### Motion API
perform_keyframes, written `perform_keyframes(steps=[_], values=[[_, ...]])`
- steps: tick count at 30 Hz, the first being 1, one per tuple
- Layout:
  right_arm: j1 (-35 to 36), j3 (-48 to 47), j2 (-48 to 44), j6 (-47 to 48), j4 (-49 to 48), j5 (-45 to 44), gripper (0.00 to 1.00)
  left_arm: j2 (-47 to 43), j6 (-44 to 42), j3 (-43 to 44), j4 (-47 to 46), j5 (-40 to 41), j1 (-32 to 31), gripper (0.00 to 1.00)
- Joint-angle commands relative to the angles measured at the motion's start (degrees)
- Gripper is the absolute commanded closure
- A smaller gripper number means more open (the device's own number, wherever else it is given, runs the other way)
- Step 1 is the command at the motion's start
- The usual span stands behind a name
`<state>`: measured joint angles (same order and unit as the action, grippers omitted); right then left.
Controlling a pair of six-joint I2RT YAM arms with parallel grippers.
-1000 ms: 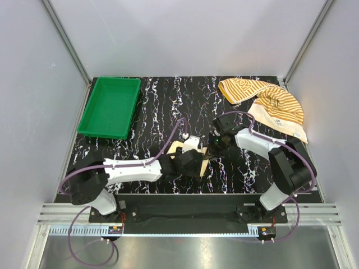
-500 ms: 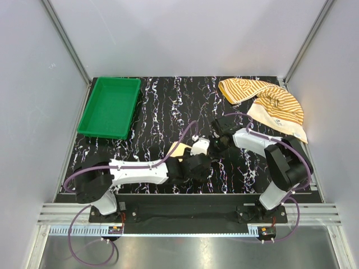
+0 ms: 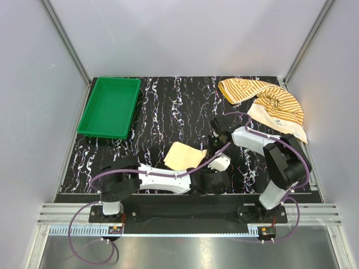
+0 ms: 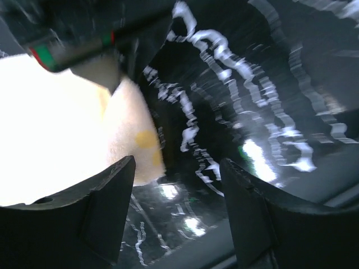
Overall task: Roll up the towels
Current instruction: Roll the towel
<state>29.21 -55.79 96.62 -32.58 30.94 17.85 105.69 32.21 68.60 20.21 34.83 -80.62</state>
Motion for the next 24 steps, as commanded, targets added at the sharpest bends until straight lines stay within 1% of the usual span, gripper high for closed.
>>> perform_keyframes(steps=[1, 4, 9, 13, 18, 21, 22, 23, 24], values=[[0.7, -1.6, -0.4, 1.3, 1.6, -0.7, 1.00, 1.6, 1.5, 2.4, 3.4, 6.5, 0.2, 0.34], [0.7, -1.3, -0.4, 1.4, 1.5, -0.4, 1.00, 2.3, 0.7, 3.0, 4.3, 9.5, -0.2, 0.34], [0.8, -1.1, 0.1, 1.2, 1.0, -0.1, 1.00, 3.7, -1.9, 4.2, 4.9, 11.8, -0.6, 0.34], [0.7, -1.1, 0.2, 1.1, 0.6, 0.3, 1.00, 5.5, -2.2, 3.6, 4.5, 11.5, -0.6, 0.34], [0.7, -1.0, 0.2, 1.2, 0.8, 0.5, 1.00, 6.7, -0.9, 1.8, 3.4, 10.4, -0.6, 0.39], [0.7, -1.0, 0.1, 1.3, 0.8, 0.7, 1.00, 7.5, -0.3, 1.0, 3.2, 10.3, -0.6, 0.44], [0.7, -1.0, 0.2, 1.3, 1.0, 0.7, 1.00, 7.8, -0.3, 0.7, 3.0, 10.4, -0.6, 0.54], [0.8, -1.0, 0.2, 1.4, 1.1, 0.6, 1.00, 7.8, -0.3, 0.6, 3.1, 10.6, -0.6, 0.61], [0.7, -1.0, 0.2, 1.3, 1.0, 0.7, 1.00, 7.8, -0.3, 0.7, 3.2, 10.8, -0.6, 0.65]])
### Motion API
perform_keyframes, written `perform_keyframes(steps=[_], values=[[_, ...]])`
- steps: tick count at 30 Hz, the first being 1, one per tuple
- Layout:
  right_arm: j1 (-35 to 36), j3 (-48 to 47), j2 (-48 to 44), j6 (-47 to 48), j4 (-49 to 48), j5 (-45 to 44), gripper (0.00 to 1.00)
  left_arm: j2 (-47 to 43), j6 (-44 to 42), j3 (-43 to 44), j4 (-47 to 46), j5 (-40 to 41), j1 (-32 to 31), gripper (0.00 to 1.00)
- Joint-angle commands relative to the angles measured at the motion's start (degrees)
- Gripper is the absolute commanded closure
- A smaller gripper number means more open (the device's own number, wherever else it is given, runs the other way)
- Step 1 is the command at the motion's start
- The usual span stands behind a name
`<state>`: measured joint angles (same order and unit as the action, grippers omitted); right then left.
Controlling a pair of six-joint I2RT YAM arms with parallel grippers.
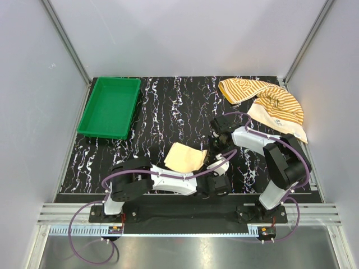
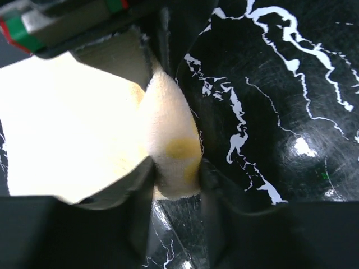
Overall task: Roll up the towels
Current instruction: Roll the towel
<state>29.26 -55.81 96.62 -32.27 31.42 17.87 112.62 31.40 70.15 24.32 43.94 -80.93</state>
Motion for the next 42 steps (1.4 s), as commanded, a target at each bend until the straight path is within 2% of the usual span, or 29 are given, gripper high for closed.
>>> perform_keyframes(steps=[1, 2, 4, 5, 6, 8, 9, 10, 11, 13, 14, 18, 24, 29, 36, 42], values=[[0.7, -1.0, 0.2, 1.2, 0.6, 0.7, 1.00, 0.8, 0.6, -1.1, -0.8, 1.8, -0.3, 0.68], [0.7, -1.0, 0.3, 1.1, 0.6, 0.7, 1.00, 0.6, 0.5, -1.2, -0.8, 2.1, -0.3, 0.79], [0.6, -1.1, 0.4, 1.1, 0.5, 0.7, 1.00, 0.3, 0.6, -0.9, -0.1, 2.6, -0.3, 0.87], [0.7, -1.1, 0.5, 1.0, 0.6, 0.7, 1.00, 0.3, 0.6, -0.7, 0.2, 2.8, -0.4, 0.96], [0.6, -1.2, 0.6, 1.0, 0.7, 0.7, 1.00, 0.2, 0.8, -0.5, 0.7, 3.1, -0.3, 1.00], [0.6, -1.7, 0.8, 1.3, 1.3, 0.0, 0.98, -0.1, 1.6, 0.0, 2.5, 3.9, -0.3, 1.00], [0.6, -2.1, 0.7, 1.5, 1.6, -0.3, 0.93, -0.5, 1.8, -0.1, 2.8, 4.0, -0.4, 1.00], [0.6, -2.5, 0.9, 2.0, 2.0, -0.7, 0.77, -1.2, 2.4, -0.3, 3.5, 4.0, -0.4, 1.00], [0.6, -2.8, 0.9, 2.4, 2.8, -1.7, 0.68, -1.6, 2.8, -0.5, 3.6, 3.9, -0.3, 1.00], [0.6, -4.2, 0.9, 3.3, 3.8, -2.7, 0.55, -2.9, 3.8, -0.9, 4.2, 3.0, -0.3, 1.00], [0.5, -4.7, 0.9, 3.8, 5.1, -4.3, 0.42, -3.5, 4.2, -1.2, 4.2, 2.5, -0.3, 1.00], [-1.9, -7.6, -0.6, 4.8, 7.3, -5.9, 0.20, -5.8, 6.3, -2.8, 3.3, 0.0, -0.2, 1.00], [-11.0, -10.5, -4.9, 7.1, 10.7, -6.0, 0.13, -8.5, 9.6, -4.4, 1.9, -4.7, 0.4, 1.00], [-16.1, -10.6, -8.6, 8.9, 12.6, -6.6, 0.12, -13.6, 12.9, -9.5, -3.7, -12.8, 3.3, 1.00], [-16.9, -5.5, -12.8, 7.7, 10.5, -3.9, 0.12, -19.4, 18.6, -16.0, -10.6, -21.7, 7.4, 1.00], [-16.7, 2.7, -18.7, 5.4, 2.3, 8.1, 0.14, -23.8, 25.2, -24.6, -22.4, -35.5, 13.9, 1.00]])
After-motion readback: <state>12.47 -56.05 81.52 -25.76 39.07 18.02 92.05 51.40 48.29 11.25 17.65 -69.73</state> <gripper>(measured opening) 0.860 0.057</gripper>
